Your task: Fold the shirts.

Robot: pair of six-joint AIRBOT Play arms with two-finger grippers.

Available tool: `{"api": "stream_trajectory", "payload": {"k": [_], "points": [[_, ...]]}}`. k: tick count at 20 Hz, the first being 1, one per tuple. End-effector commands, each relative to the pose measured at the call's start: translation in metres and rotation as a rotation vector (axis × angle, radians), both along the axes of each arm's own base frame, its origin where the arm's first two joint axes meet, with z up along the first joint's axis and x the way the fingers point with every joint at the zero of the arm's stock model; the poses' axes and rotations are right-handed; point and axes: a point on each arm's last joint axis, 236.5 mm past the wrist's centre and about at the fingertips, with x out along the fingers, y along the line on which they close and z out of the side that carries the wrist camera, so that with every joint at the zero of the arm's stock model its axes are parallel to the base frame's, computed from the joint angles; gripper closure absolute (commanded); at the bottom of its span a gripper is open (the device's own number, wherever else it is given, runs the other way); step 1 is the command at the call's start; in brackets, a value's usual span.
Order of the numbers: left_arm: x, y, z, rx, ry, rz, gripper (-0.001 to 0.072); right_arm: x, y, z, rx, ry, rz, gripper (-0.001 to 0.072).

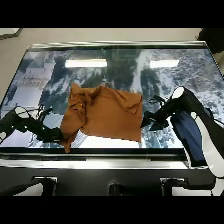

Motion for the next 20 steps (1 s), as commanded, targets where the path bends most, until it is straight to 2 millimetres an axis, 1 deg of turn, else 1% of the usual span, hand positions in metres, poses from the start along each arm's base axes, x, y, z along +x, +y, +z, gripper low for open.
{"api": "stream_trajectory", "payload": {"k": [1, 3, 5, 6, 8, 9, 10, 11, 13, 15, 16, 18, 20], "points": [[0.005, -0.001, -0.012, 0.001, -0.055, 0.021, 0.0256, -0.004, 0.006, -0.012, 0.020, 0.000, -0.020, 0.0109], [0.009, -0.001, -0.007, -0.003, -0.067, 0.008, 0.0260, -0.011, 0.011, -0.021, 0.019, 0.009, -0.014, 0.0109], [0.016, 0.001, 0.011, -0.013, -0.099, -0.047, 0.0260, -0.019, 0.021, -0.025, 0.021, 0.010, 0.031, 0.0108], [0.023, 0.004, 0.023, -0.012, -0.122, -0.047, 0.0258, -0.020, 0.025, -0.026, 0.020, 0.007, 0.049, 0.0107], [0.040, 0.018, 0.045, 0.007, -0.186, -0.022, 0.0256, -0.018, 0.031, -0.027, 0.017, -0.011, 0.057, 0.0107], [0.044, 0.027, 0.046, 0.028, -0.197, 0.014, 0.0255, -0.016, 0.031, -0.028, 0.016, -0.017, 0.050, 0.0107], [0.045, 0.035, 0.042, 0.041, -0.190, 0.053, 0.0256, -0.015, 0.031, -0.029, 0.011, -0.022, 0.045, 0.0107], [0.043, 0.038, 0.034, 0.039, -0.170, 0.071, 0.0255, -0.014, 0.030, -0.029, 0.008, -0.025, 0.044, 0.0107], [0.027, 0.035, 0.014, 0.017, -0.089, 0.075, 0.0249, -0.014, 0.030, -0.030, 0.005, -0.026, 0.043, 0.0107], [0.014, 0.026, -0.002, -0.021, -0.027, 0.070, 0.0249, -0.015, 0.029, -0.031, 0.002, -0.022, 0.042, 0.0107], [0.010, 0.020, -0.006, -0.050, -0.011, 0.071, 0.0249, -0.015, 0.029, -0.032, 0.000, -0.021, 0.041, 0.0107], [0.010, 0.008, -0.009, -0.107, 0.000, 0.086, 0.0250, -0.016, 0.028, -0.035, -0.004, -0.018, 0.034, 0.0107], [0.012, 0.005, -0.009, -0.117, -0.002, 0.096, 0.0250, -0.017, 0.028, -0.040, -0.011, -0.003, 0.004, 0.0107]]}}
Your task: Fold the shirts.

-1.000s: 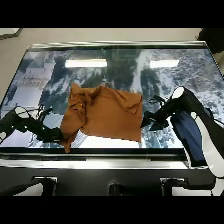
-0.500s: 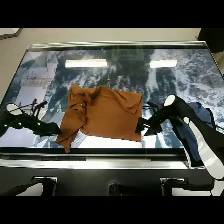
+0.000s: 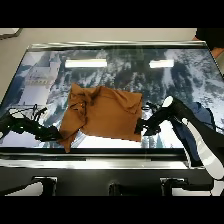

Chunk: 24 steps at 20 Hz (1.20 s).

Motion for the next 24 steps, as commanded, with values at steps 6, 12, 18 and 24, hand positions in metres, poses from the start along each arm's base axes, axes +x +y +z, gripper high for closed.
{"api": "stream_trajectory", "payload": {"k": [6, 12, 18, 24], "points": [[-0.001, -0.014, -0.005, -0.074, 0.034, 0.031, 0.0347, -0.014, 0.017, -0.025, 0.053, 0.095, -0.120, 0.0109], [-0.003, -0.017, -0.001, -0.093, 0.051, 0.028, 0.0679, 0.002, 0.024, -0.024, 0.085, 0.049, -0.159, 0.0663], [0.102, -0.022, 0.157, -0.119, -0.521, 0.020, 0.0682, 0.104, -0.001, 0.112, 0.001, -0.522, -0.023, 0.0664], [0.057, 0.000, 0.610, 0.128, -1.786, 0.272, 0.0681, 0.095, -0.082, 0.556, -0.278, -1.780, -0.184, 0.0663]]}}
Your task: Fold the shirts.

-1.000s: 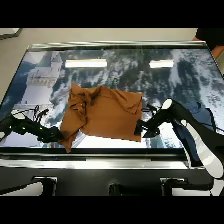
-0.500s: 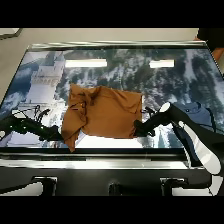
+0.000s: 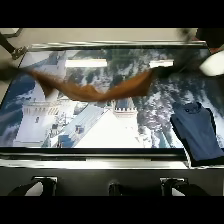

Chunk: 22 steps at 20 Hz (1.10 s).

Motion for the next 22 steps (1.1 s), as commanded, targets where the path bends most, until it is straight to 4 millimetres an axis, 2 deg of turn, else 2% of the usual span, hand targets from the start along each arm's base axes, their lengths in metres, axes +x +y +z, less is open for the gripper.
{"api": "stream_trajectory", "payload": {"k": [1, 2, 3, 4, 5, 6, 8, 9, 11, 13, 15, 16, 18, 20, 21, 22], "points": [[-0.122, 0.008, 0.260, 0.017, -0.753, 0.235, 0.0682, -0.097, -0.054, 0.256, -0.026, -0.704, -0.187, 0.0664], [-0.159, 0.010, 0.292, 0.020, -0.866, 0.285, 0.0681, -0.134, -0.058, 0.290, 0.021, -0.798, -0.201, 0.0664], [-0.186, 0.010, 0.309, 0.006, -0.939, 0.315, 0.0681, -0.160, -0.061, 0.307, 0.058, -0.846, -0.209, 0.0664], [-0.203, 0.007, 0.315, -0.005, -0.969, 0.321, 0.0681, -0.178, -0.062, 0.313, 0.090, -0.859, -0.213, 0.0664], [-0.212, 0.004, 0.317, -0.002, -0.980, 0.320, 0.0682, -0.188, -0.063, 0.313, 0.109, -0.850, -0.214, 0.0664], [-0.214, 0.003, 0.317, -0.002, -0.983, 0.320, 0.0681, -0.190, -0.062, 0.310, 0.112, -0.833, -0.214, 0.0664], [-0.205, 0.011, 0.314, 0.019, -0.968, 0.344, 0.0681, -0.180, -0.063, 0.294, 0.086, -0.771, -0.218, 0.0663], [-0.193, 0.018, 0.307, 0.037, -0.942, 0.365, 0.0681, -0.169, -0.063, 0.281, 0.068, -0.722, -0.221, 0.0663], [-0.154, 0.033, 0.278, 0.054, -0.836, 0.385, 0.0680, -0.132, -0.060, 0.233, 0.022, -0.545, -0.214, 0.0663], [-0.094, 0.049, 0.219, 0.090, -0.654, 0.376, 0.0680, -0.086, -0.054, 0.152, -0.016, -0.262, -0.206, 0.0663], [-0.029, 0.066, 0.136, 0.116, -0.445, 0.363, 0.0680, -0.039, -0.049, 0.059, -0.051, 0.018, -0.203, 0.0663], [0.004, 0.075, 0.083, 0.132, -0.331, 0.350, 0.0680, -0.016, -0.047, 0.011, -0.072, 0.137, -0.200, 0.0663], [0.057, 0.088, -0.023, 0.129, -0.134, 0.341, 0.0678, 0.028, -0.042, -0.079, -0.059, 0.321, -0.232, 0.0663], [0.096, 0.096, -0.119, 0.105, 0.015, 0.357, 0.0678, 0.065, -0.032, -0.158, -0.012, 0.453, -0.260, 0.0663], [0.109, 0.097, -0.160, 0.097, 0.084, 0.356, 0.0678, 0.081, -0.026, -0.191, 0.013, 0.490, -0.264, 0.0663], [0.119, 0.094, -0.193, 0.094, 0.149, 0.342, 0.0678, 0.090, -0.020, -0.218, 0.039, 0.530, -0.272, 0.0663]]}}
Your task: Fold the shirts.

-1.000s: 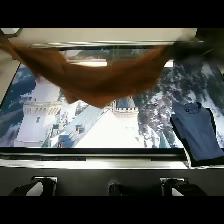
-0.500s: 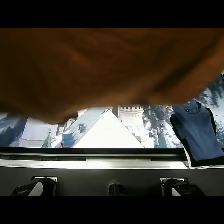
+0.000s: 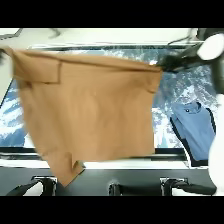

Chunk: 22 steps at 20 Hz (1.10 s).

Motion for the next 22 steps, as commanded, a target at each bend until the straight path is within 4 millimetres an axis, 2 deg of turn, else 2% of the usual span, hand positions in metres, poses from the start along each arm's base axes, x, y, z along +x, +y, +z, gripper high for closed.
{"api": "stream_trajectory", "payload": {"k": [1, 3, 4, 6, 8, 9, 10, 11, 12, 13, 14, 16, 18, 20, 22], "points": [[0.037, -0.003, -0.142, -0.043, 0.234, -0.011, 0.0678, 0.032, 0.017, -0.124, 0.101, 0.208, -0.076, 0.0663], [0.044, -0.018, -0.181, -0.057, 0.309, -0.040, 0.0678, 0.036, 0.017, -0.152, 0.124, 0.258, -0.125, 0.0663], [0.046, -0.025, -0.193, -0.061, 0.331, -0.054, 0.0678, 0.037, 0.017, -0.156, 0.128, 0.263, -0.134, 0.0663], [0.048, -0.041, -0.204, -0.060, 0.353, -0.083, 0.0677, 0.040, 0.017, -0.156, 0.129, 0.250, -0.136, 0.0662], [0.046, -0.052, -0.204, -0.067, 0.364, -0.102, 0.0669, 0.038, 0.017, -0.155, 0.128, 0.259, -0.134, 0.0661], [0.042, -0.056, -0.204, -0.098, 0.393, -0.103, 0.0506, 0.031, 0.017, -0.154, 0.123, 0.282, -0.129, 0.0584], [0.035, -0.059, -0.203, -0.132, 0.437, -0.106, 0.0182, 0.023, 0.016, -0.151, 0.112, 0.304, -0.120, 0.0337], [0.023, -0.058, -0.202, -0.155, 0.500, -0.119, 0.0068, 0.011, 0.011, -0.143, 0.080, 0.325, -0.070, 0.0208], [0.009, -0.050, -0.200, -0.157, 0.566, -0.135, 0.0083, -0.002, 0.002, -0.136, 0.053, 0.352, -0.033, 0.0208], [-0.009, -0.037, -0.199, -0.168, 0.646, -0.136, 0.0181, -0.019, -0.011, -0.128, 0.033, 0.398, -0.001, 0.0208], [-0.032, -0.026, -0.202, -0.195, 0.739, -0.142, 0.0211, -0.044, -0.029, -0.126, 0.022, 0.487, 0.008, 0.0208], [-0.092, -0.006, -0.220, -0.292, 0.958, -0.142, 0.0215, -0.089, -0.054, -0.127, 0.055, 0.670, -0.004, 0.0219], [-0.147, 0.004, -0.248, -0.411, 1.115, -0.103, 0.0322, -0.123, -0.057, -0.137, 0.095, 0.776, 0.011, 0.0219], [-0.193, 0.003, -0.279, -0.502, 1.193, -0.060, 0.0321, -0.150, -0.046, -0.154, 0.112, 0.813, 0.035, 0.0220], [-0.220, 0.001, -0.303, -0.532, 1.209, -0.054, 0.0316, -0.170, -0.025, -0.166, 0.180, 0.819, 0.076, 0.0220]]}}
